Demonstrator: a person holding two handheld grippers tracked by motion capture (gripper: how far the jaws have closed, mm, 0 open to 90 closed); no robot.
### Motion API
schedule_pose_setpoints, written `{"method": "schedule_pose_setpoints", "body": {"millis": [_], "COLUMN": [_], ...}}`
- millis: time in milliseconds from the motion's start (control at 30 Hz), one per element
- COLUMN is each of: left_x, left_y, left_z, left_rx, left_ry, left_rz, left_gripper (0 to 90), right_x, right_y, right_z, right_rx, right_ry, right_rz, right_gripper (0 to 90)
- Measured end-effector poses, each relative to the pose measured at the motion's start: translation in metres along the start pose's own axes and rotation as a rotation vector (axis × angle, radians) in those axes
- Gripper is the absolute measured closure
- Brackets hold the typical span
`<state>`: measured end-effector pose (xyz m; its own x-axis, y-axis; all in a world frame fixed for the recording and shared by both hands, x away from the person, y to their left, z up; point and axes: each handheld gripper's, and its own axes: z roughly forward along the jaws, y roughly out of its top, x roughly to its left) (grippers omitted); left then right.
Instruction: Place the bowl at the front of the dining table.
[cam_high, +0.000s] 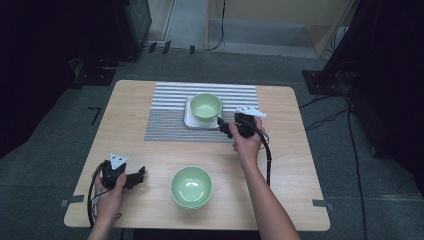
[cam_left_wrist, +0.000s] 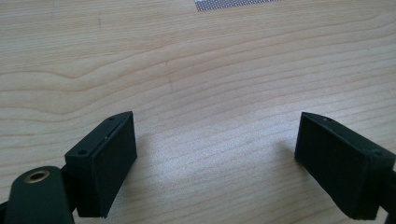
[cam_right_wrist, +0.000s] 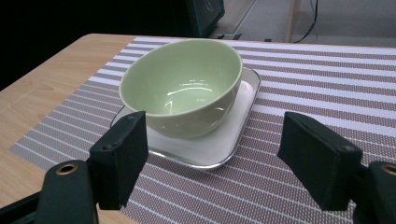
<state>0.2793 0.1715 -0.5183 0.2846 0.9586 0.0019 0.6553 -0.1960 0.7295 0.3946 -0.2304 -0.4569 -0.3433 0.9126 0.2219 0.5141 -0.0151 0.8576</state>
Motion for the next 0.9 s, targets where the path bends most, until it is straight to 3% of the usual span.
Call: {"method": "schedule_pose_setpoints", "body": {"millis": [900], "left_x": [0.0], "left_y": [0.0], "left_z": [0.0], "left_rx": [0.001], "left_ry": [0.0], "left_rz": [0.0], "left_gripper": [12.4], "right_x": [-0.007], "right_y": [-0.026], "right_z": [-0.044], "right_rx": [-0.01], "right_ry": [0.002], "right_rz": [-0.04], "right_gripper": [22.9]}}
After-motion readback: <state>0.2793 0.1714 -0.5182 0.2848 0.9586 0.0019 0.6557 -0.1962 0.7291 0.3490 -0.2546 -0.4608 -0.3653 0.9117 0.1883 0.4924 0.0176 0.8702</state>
